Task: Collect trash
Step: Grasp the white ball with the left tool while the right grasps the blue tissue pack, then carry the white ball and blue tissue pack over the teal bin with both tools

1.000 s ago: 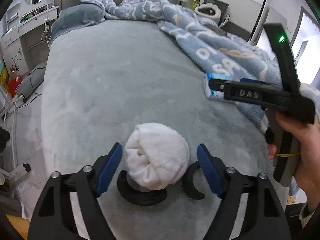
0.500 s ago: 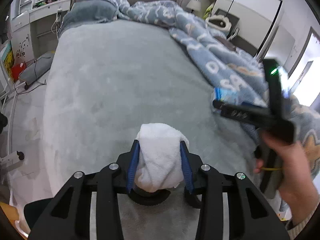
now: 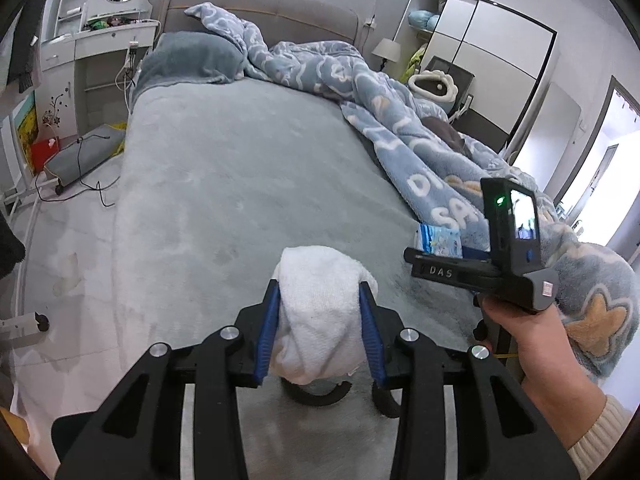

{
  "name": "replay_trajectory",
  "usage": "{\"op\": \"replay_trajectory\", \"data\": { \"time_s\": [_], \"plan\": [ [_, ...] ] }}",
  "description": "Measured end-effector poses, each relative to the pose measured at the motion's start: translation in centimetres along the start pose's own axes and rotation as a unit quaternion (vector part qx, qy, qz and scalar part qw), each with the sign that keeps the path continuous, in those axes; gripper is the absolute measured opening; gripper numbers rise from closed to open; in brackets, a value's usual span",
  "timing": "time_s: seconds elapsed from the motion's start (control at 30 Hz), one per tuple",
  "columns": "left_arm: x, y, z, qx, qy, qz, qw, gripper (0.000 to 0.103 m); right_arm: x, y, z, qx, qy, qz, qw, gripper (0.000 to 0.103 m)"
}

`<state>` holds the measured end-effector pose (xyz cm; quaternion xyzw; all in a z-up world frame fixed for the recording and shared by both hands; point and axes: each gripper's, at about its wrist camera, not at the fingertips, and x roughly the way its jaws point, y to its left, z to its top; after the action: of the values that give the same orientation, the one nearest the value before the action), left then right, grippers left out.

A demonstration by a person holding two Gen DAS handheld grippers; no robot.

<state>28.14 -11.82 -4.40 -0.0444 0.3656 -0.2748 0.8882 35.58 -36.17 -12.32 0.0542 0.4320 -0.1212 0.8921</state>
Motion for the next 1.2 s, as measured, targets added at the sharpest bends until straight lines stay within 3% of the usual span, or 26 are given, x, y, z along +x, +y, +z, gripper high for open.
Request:
{"op": "replay_trajectory", "data": {
  "time_s": [0.23, 0.37, 0.7, 1.2],
  "plan": [
    [-1.2, 1.5, 0.1, -0.005, -0.001, 0.008, 1.0000, 0.041, 0.5, 0.3, -0.1, -0.016, 0.006, -0.011, 1.000, 0.096],
    [-2.0, 2.6, 0.0, -0.007, -0.002, 0.017, 0.9998, 0.041, 0.6, 0.1, 0.1, -0.008, 0.005, -0.015, 1.000, 0.079],
    [-3.6, 5.4, -0.4, -0.017, -0.001, 0.045, 0.9988, 0.041, -0.8, 1.0, 1.0, 0.003, -0.014, -0.001, 1.000, 0.076],
    [-5.1, 10.2, -2.8, -0.025, 0.036, 0.098, 0.9942, 0.041, -5.2, 9.6, 1.2, -0.056, -0.059, 0.112, 0.990, 0.076]
  ]
}}
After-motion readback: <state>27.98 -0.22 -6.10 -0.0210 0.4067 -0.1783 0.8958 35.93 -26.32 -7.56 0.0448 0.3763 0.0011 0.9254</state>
